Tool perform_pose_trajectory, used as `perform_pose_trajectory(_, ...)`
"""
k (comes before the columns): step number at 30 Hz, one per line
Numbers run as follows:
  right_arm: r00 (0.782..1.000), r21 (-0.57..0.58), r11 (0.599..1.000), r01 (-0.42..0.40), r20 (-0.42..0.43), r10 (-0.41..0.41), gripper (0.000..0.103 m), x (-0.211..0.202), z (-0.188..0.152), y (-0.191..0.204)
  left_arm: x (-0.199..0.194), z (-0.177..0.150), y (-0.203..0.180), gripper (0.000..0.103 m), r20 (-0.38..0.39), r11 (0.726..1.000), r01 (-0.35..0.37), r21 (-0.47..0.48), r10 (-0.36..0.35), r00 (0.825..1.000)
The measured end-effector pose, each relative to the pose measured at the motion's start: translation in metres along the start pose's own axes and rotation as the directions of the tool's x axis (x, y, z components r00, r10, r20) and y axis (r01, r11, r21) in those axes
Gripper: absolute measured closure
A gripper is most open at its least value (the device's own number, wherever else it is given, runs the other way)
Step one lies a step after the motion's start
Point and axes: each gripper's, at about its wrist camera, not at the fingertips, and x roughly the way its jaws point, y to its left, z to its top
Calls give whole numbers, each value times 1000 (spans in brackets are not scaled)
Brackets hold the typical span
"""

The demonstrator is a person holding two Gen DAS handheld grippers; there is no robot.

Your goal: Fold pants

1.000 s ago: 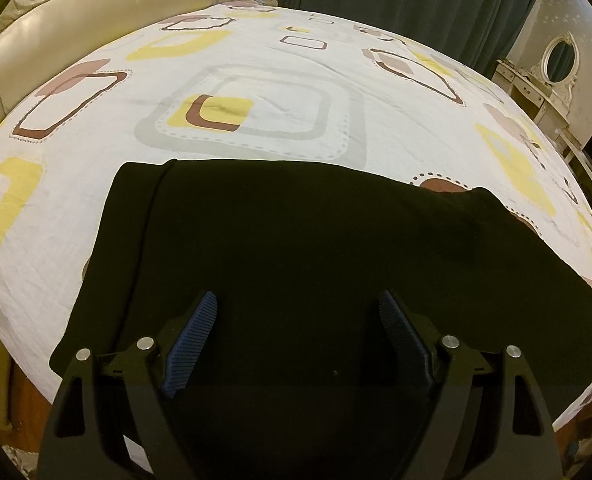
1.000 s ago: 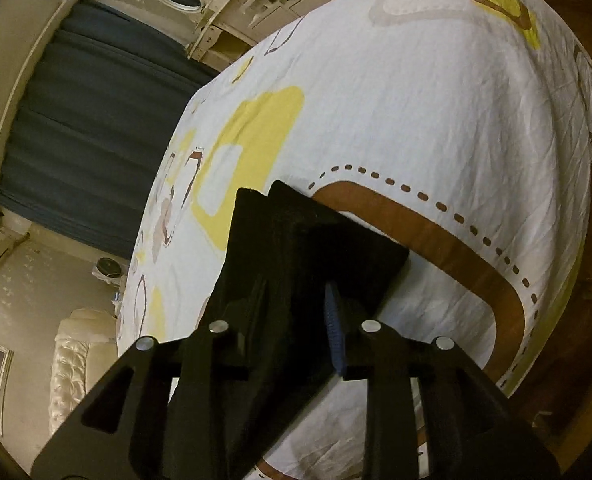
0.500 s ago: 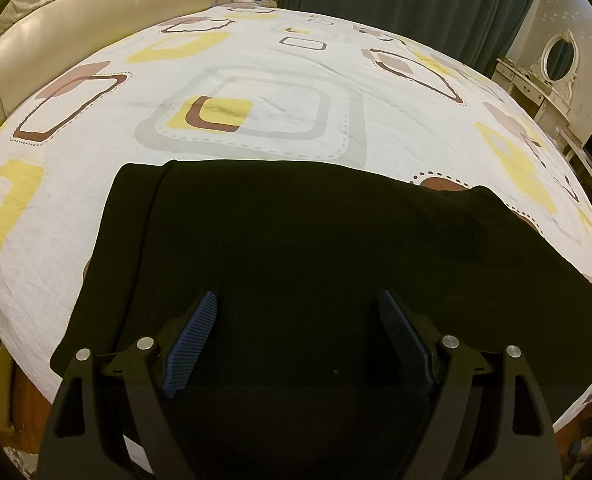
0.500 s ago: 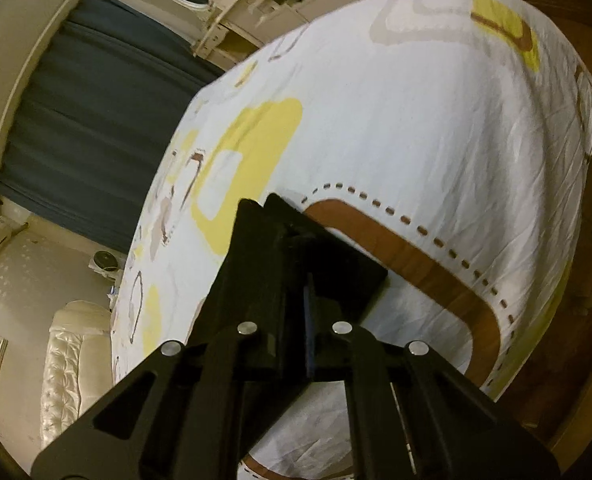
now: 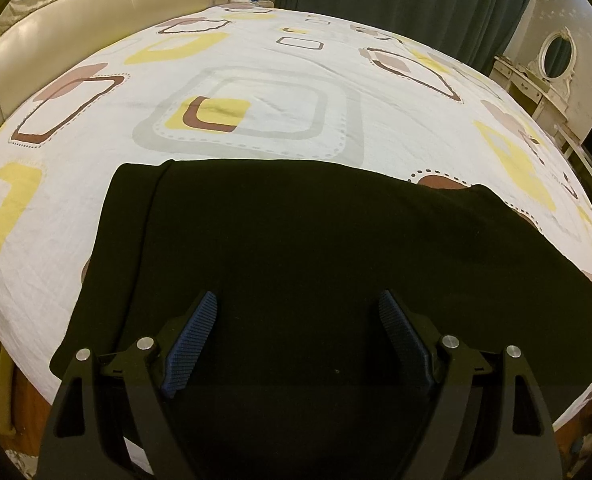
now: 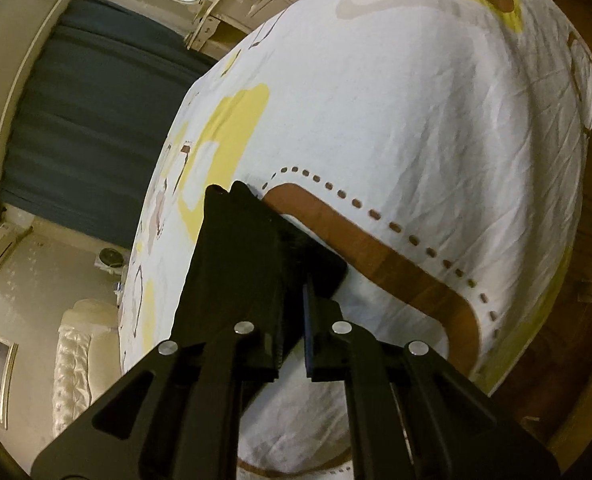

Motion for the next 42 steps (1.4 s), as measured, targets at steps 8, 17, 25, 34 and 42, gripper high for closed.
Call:
perform_pose_trajectory(8,1000,-156,987,-22,-8,21,52,-28,37,30,1,0,-2,21,3,1000,-4,9,4,1000)
perform_pose_trajectory(17,980,-311,949,47,-169,-104,46,44,66,53,0,-2,-4,21,15,999,-18,33,18,1000)
perform_pose_trajectory(25,955,-399,917,-9,-274,-110,53,67,53,67,2,-2,-4,21,16,999,-24,44,24,1000)
perform_pose_trajectory(34,935,-484,874,34,-293,-199,85,56,42,85,1,-3,-5,21,6,998,-31,58,30,1000)
perform_pose_trajectory(42,951,-567,822,53,-223,-215,86,16,31,150,-1,-3,-7,21,-11,996,-39,79,40,999)
